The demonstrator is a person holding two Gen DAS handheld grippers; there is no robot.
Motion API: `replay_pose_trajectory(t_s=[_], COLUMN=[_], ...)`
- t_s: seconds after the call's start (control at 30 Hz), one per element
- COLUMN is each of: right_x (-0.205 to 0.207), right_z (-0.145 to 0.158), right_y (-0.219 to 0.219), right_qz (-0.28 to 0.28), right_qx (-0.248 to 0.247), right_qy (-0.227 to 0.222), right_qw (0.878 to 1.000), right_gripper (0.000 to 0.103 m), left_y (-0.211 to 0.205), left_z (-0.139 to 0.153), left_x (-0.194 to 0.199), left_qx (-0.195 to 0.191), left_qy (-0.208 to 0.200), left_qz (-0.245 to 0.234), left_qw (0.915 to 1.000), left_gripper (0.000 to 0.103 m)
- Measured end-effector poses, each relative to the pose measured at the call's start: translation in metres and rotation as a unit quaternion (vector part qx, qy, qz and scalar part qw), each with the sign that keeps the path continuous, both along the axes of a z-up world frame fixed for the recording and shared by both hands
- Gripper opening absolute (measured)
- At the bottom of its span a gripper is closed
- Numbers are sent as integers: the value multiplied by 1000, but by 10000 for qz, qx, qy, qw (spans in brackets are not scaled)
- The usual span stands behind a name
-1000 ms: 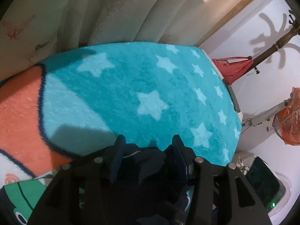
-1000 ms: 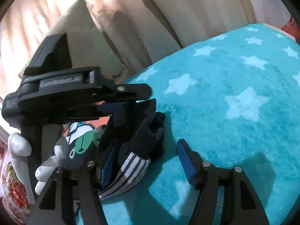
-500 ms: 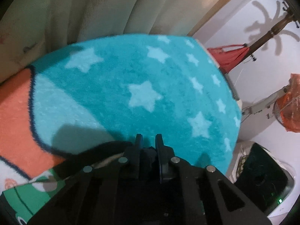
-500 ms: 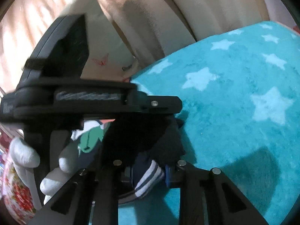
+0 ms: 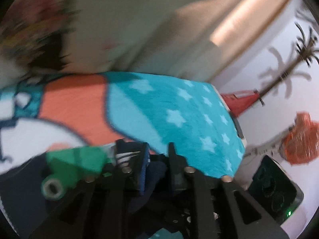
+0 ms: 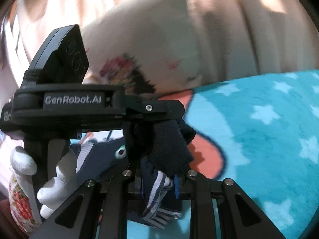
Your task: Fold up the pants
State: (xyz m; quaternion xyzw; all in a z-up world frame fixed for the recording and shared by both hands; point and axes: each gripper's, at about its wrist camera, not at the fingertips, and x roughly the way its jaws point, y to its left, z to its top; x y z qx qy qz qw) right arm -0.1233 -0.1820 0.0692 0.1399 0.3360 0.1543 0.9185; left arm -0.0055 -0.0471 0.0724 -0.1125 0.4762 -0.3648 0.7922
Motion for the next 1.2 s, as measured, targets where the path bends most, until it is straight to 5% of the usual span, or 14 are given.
replay_pose_trajectory(t_s=[0.07, 0.17, 0.23, 0.43, 0.53, 0.6, 0.73, 1.03, 1.2], right_x=[3, 10, 7, -9, -15, -9, 14, 95, 102], right_z=[-5, -13, -15, -6, 6, 12, 14, -29, -32], right_y=[16, 35, 50, 60, 37, 22, 8, 54, 38], right_qz=[207, 712, 1012, 1280, 803, 397, 100, 666, 468], right_qx=[-147, -159, -245, -113, -27, -126, -104, -147, 594], right_qy=[24, 165, 174, 89, -19, 55, 305, 1475, 1462], right_qw=[9997, 9972, 9944, 9917, 9968, 9991, 9994, 9867, 9864], right_gripper=[29, 58, 64, 64, 63, 41, 30, 30, 30], left_y=[26, 62, 88, 131, 143, 145, 134, 101, 108], left_z=[-4, -4, -3, -1, -2, -3, -10, -49, -51], left_x=[-1, -5, -9, -25, -36, -42, -49, -73, -74], left_qx=[-18, -152, -316, -515, -570, -531, -62, 1062, 1026], left_qy=[37, 23, 28, 6, -72, -125, -302, -218, -145], left_qz=[349, 776, 1138, 1684, 1812, 1848, 1851, 1412, 1417], left_qw=[9994, 9969, 9930, 9844, 9818, 9813, 9822, 9840, 9845], left_gripper=[42, 45, 56, 56, 56, 56, 56, 56, 56])
